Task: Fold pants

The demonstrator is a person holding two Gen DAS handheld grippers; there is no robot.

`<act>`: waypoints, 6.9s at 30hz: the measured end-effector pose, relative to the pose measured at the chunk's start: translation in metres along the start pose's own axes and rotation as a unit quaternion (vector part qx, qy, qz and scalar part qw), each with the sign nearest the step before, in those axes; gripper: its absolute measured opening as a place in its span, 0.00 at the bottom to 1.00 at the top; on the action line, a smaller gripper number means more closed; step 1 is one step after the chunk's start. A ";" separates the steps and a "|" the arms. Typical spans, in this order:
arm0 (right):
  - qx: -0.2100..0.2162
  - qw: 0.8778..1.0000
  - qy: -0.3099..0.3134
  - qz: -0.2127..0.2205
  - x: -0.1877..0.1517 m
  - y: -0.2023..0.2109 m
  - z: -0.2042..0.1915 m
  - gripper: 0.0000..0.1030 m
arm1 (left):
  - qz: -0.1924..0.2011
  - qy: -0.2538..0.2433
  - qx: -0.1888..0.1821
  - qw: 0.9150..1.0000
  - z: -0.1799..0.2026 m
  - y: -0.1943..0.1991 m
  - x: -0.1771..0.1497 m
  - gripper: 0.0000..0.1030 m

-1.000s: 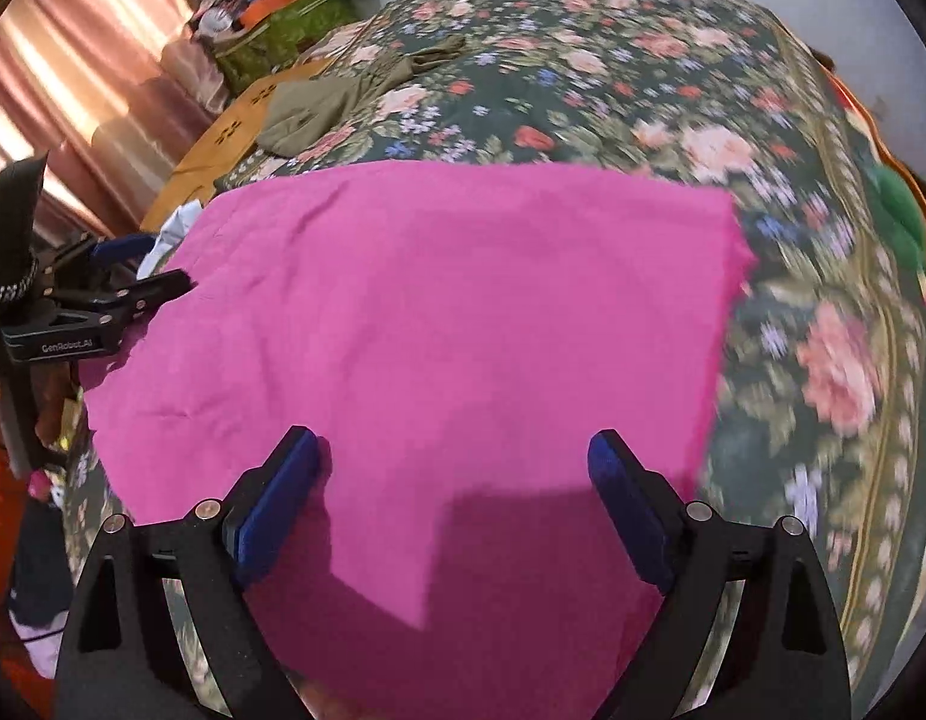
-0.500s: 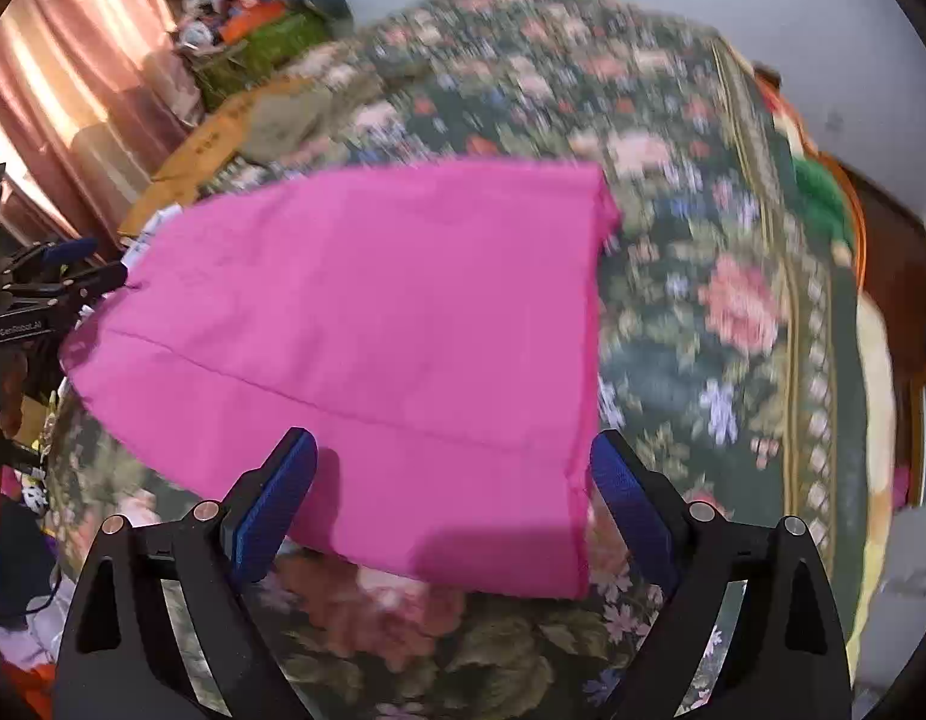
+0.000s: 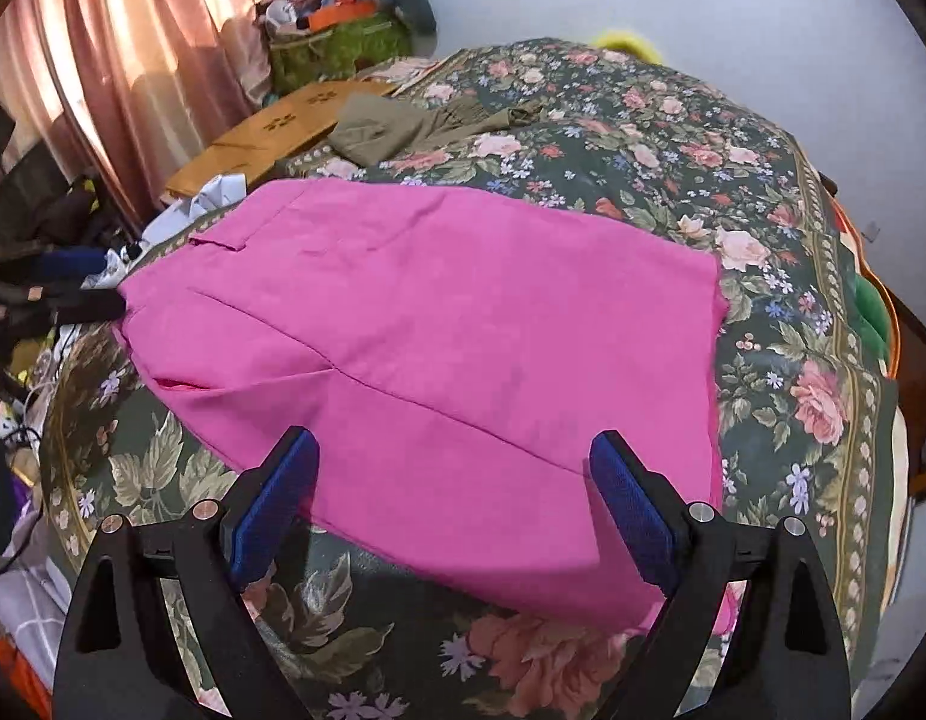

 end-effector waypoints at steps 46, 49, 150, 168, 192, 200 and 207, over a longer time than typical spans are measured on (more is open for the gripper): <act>0.013 0.992 -0.125 -0.007 -0.031 0.021 0.039 0.88 | 0.169 -0.036 0.046 0.984 0.035 0.020 0.086 0.20; 0.013 0.993 -0.121 -0.005 -0.031 0.021 0.037 0.88 | 0.175 -0.050 0.019 0.983 0.058 0.025 0.092 0.18; 0.007 0.992 -0.122 0.022 -0.027 0.039 0.023 0.87 | -0.032 -0.092 0.053 0.994 -0.019 -0.061 0.030 0.84; -0.004 0.987 -0.159 0.023 -0.022 0.044 0.053 0.40 | 0.027 -0.130 0.058 0.989 -0.003 -0.032 0.006 0.74; 0.018 0.979 -0.199 0.042 0.002 0.040 0.059 0.42 | 0.039 -0.097 -0.071 0.992 0.041 -0.035 0.078 0.71; 0.006 0.982 -0.188 0.010 0.004 -0.003 0.067 0.42 | -0.011 -0.151 -0.068 0.986 0.076 -0.089 0.070 0.44; -0.005 0.986 -0.164 0.008 -0.006 -0.008 0.071 0.31 | 0.007 -0.147 -0.053 0.988 0.066 -0.095 0.061 0.45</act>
Point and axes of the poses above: each gripper's, at about its wrist camera, not at the fingertips, and y roughly against the way its jaws point, z to its right, x to its top, the point moved 5 cm from there along -y, roughly the way its jaws point, and after that the axes turned 10 degrees about z, right-handed, at the moved point
